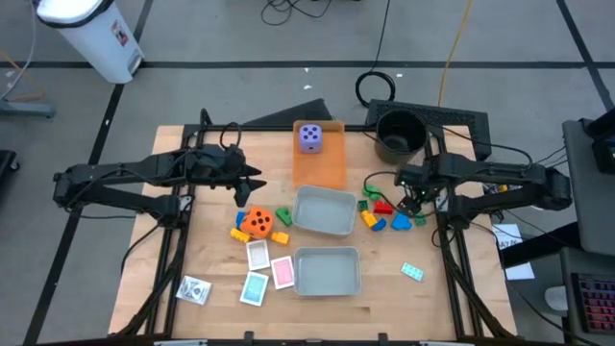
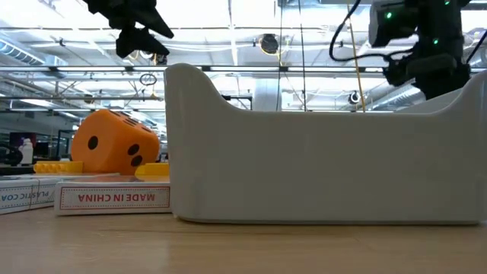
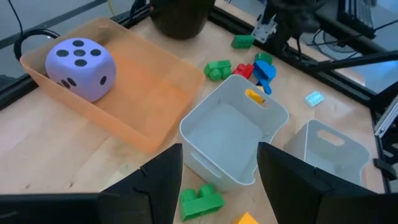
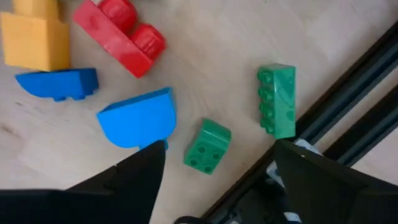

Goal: Pick & Place Toys
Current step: Put the green game piece into the top gray bin

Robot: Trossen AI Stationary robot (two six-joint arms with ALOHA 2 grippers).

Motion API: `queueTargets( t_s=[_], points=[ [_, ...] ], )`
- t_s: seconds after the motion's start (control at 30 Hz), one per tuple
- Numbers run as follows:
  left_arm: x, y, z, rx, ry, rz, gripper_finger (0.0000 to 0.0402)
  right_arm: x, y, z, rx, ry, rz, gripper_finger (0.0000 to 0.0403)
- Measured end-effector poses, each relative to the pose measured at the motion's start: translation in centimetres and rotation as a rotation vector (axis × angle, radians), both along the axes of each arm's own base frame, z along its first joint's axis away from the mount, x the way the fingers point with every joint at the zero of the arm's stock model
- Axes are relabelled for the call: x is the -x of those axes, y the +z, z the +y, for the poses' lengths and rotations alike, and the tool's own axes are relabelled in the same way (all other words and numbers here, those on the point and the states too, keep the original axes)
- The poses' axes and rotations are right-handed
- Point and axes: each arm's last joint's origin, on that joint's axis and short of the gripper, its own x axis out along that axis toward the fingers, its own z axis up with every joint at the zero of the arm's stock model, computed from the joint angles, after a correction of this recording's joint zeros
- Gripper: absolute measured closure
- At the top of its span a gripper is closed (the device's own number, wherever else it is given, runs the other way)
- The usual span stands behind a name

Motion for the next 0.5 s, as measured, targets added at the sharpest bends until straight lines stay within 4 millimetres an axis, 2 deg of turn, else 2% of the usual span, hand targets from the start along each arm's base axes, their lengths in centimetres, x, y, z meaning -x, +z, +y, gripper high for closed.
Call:
queueTargets(
  t_s=[0.23,0.5],
  points=[
    [0.0,0.0,0.0,0.022,0.013,-0.004,0.019,-0.5,-1.0,-1.7,-0.033,0.054,0.082,0.0065],
    [0.0,0.0,0.0,0.028,0.017,-0.005,0.019,-1.0,-2.6,-3.9,-0.1,0.097,0.185,0.0065]
  ],
)
